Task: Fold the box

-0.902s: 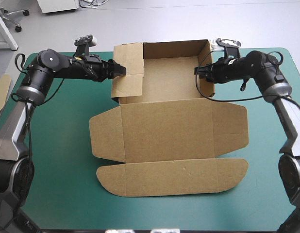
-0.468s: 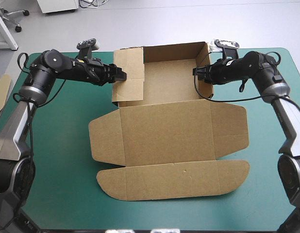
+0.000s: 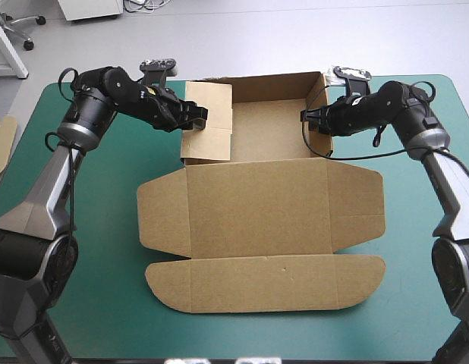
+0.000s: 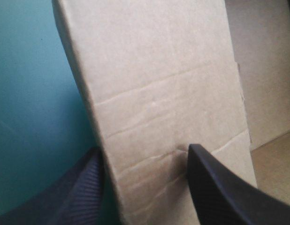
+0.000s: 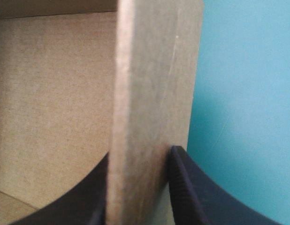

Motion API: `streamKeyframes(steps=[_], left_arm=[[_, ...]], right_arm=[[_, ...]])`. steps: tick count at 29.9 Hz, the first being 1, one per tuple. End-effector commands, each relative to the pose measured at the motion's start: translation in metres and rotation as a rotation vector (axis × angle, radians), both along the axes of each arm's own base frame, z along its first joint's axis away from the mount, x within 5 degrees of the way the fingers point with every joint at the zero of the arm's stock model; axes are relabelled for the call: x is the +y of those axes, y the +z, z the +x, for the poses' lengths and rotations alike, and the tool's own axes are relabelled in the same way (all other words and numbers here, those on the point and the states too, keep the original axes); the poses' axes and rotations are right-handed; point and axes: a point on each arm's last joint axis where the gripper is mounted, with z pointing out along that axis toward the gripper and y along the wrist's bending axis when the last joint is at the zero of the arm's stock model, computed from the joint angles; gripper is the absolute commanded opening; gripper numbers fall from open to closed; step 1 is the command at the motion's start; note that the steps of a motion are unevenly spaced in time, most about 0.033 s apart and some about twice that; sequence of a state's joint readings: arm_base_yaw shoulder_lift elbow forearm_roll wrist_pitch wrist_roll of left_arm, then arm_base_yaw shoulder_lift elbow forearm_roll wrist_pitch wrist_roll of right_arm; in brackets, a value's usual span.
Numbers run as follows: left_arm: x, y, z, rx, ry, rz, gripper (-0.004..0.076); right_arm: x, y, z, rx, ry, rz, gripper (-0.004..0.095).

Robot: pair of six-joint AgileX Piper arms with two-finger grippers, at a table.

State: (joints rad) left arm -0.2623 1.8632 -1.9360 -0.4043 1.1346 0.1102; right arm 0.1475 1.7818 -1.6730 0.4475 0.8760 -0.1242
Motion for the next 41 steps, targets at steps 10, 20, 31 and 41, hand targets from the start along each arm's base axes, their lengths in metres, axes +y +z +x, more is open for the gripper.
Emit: streamKeyframes(steps=[10,20,31,41], left_arm=[[-0.027,0.017,0.007,0.011,-0.021,0.069,0.0328],[-0.025,0.006,0.015,0.016,0.02,0.134,0.0287],[-0.028,-0.016,0.026,0.055,0.018,0.17,0.0236],[-0.025,-0.024,0.031,0.03,0.035,0.278,-0.0014]], right_arm=[[0.002,0.03,-0.008,-0.075,-0.025,0.088,-0.0009],[0.003,0.021,-0.003,-0.043,-0.023,0.09,-0.0009],[0.012,0.018,-0.004,-0.036,-0.007,0.095,-0.0009],[0.012,0.018,-0.004,-0.008,-0.033,0.122,-0.0009]])
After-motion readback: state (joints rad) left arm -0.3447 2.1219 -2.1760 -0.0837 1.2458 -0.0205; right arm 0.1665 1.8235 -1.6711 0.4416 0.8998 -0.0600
